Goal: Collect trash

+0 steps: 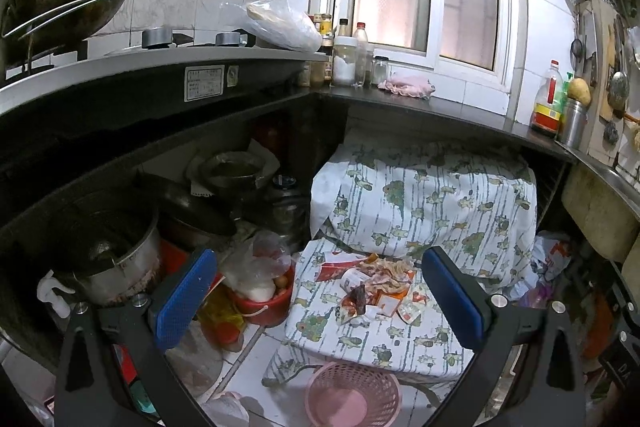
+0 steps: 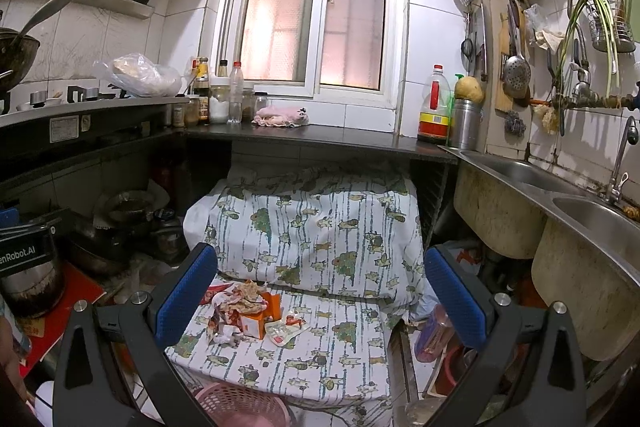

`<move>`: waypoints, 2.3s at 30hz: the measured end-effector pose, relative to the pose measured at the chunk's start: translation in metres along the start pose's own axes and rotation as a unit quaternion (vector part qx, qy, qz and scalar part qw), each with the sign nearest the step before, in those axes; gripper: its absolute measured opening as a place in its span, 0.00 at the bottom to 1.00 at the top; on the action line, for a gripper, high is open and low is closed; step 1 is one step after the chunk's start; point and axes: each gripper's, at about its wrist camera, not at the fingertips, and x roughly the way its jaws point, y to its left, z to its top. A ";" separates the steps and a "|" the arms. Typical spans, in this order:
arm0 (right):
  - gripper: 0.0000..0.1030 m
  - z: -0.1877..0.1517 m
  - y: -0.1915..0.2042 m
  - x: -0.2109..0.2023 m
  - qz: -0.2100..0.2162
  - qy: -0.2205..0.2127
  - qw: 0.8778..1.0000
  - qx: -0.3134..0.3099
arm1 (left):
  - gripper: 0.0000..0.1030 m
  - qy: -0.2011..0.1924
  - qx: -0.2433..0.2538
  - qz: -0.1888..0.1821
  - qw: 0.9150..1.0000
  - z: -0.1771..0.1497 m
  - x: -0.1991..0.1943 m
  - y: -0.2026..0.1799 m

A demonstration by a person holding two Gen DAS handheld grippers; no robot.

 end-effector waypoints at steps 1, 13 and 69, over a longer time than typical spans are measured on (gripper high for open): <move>1.00 0.000 0.000 0.000 0.000 0.000 1.000 0.000 | 1.00 0.000 0.000 0.000 1.000 0.000 0.000 0.000; 1.00 -0.001 0.001 0.000 0.003 0.000 1.000 -0.002 | 1.00 0.004 0.007 0.009 1.000 -0.001 0.004 0.004; 1.00 -0.082 0.019 0.274 0.131 0.215 0.967 0.045 | 1.00 0.063 0.011 -0.038 0.997 0.000 0.228 -0.008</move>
